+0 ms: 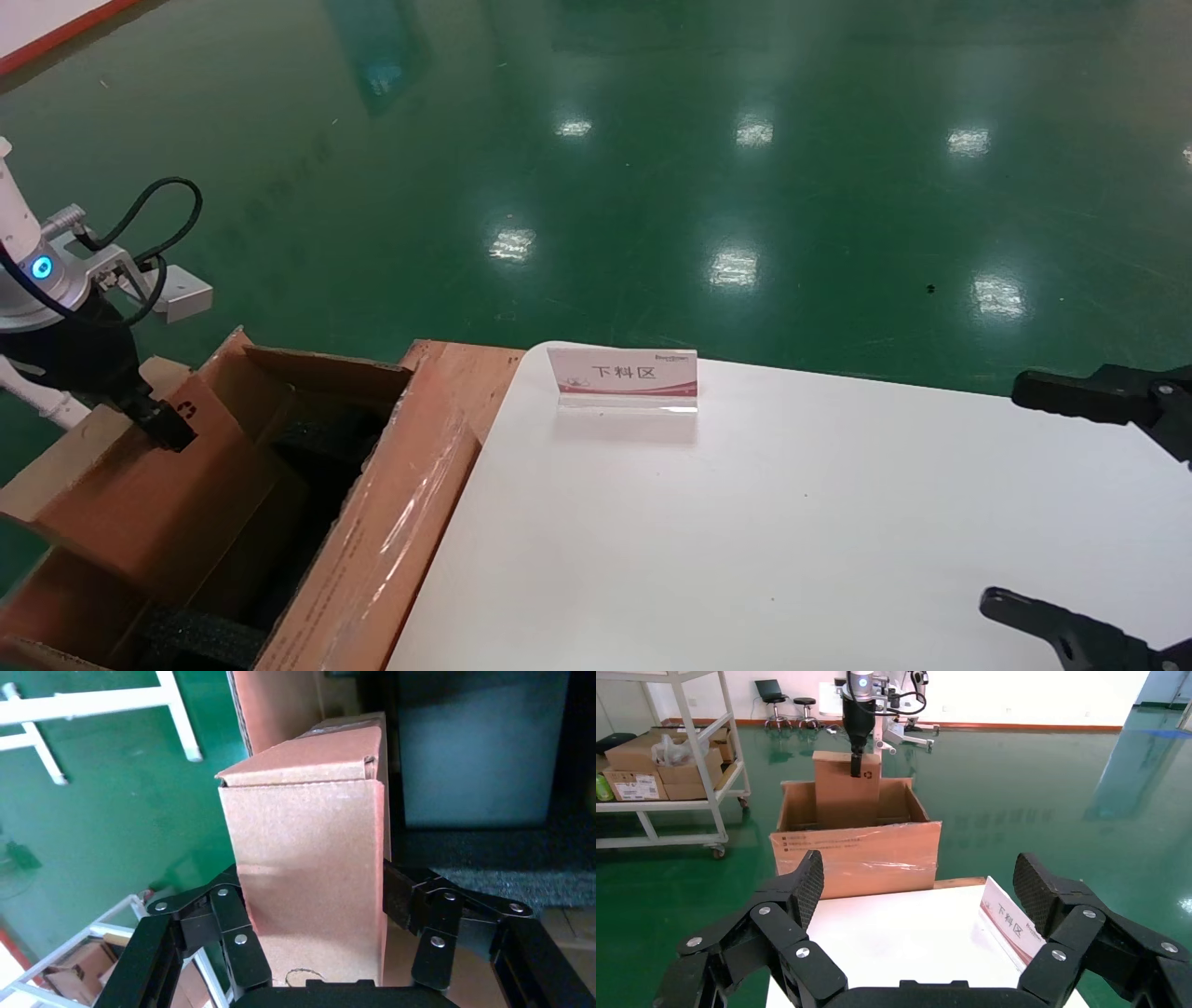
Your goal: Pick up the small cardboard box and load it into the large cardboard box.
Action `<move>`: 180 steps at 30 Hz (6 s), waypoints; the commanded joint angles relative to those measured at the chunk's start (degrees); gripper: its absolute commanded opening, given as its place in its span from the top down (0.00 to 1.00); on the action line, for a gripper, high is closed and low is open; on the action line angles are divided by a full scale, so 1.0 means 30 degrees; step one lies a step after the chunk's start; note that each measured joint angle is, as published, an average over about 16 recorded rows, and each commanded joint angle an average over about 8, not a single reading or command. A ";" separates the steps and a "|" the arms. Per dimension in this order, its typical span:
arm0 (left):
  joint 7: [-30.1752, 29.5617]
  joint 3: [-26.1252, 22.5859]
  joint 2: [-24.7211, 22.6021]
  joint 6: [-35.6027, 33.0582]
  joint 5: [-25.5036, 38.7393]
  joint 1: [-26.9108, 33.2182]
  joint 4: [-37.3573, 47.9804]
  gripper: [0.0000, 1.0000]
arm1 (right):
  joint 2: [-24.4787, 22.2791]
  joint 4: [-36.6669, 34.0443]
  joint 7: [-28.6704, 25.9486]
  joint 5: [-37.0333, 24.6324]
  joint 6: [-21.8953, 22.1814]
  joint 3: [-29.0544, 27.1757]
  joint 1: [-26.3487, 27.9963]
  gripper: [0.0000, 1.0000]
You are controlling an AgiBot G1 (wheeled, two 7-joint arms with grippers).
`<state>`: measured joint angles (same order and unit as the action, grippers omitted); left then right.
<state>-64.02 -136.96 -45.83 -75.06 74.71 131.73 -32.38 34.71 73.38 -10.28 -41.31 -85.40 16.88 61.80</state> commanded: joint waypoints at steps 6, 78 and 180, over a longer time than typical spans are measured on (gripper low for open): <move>0.0301 0.0150 -0.0365 0.0300 -0.0206 -0.0565 0.1015 1.00 | -0.0003 0.0000 0.0004 0.0005 0.0003 0.0008 0.0002 0.00; 0.2029 0.0892 -0.2134 0.1536 -0.1608 -0.5836 0.6948 0.00 | -0.0025 -0.0005 0.0027 0.0046 0.0029 0.0052 0.0007 0.00; 1.6026 3.5287 0.3338 -0.2169 -1.0036 -1.9987 -1.2273 0.00 | 0.0047 0.0023 -0.0071 -0.0083 -0.0042 -0.0139 -0.0039 0.00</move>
<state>-15.94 -31.07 -35.82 -81.57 44.60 71.75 -69.21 34.85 73.44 -10.49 -41.55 -85.52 16.47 61.69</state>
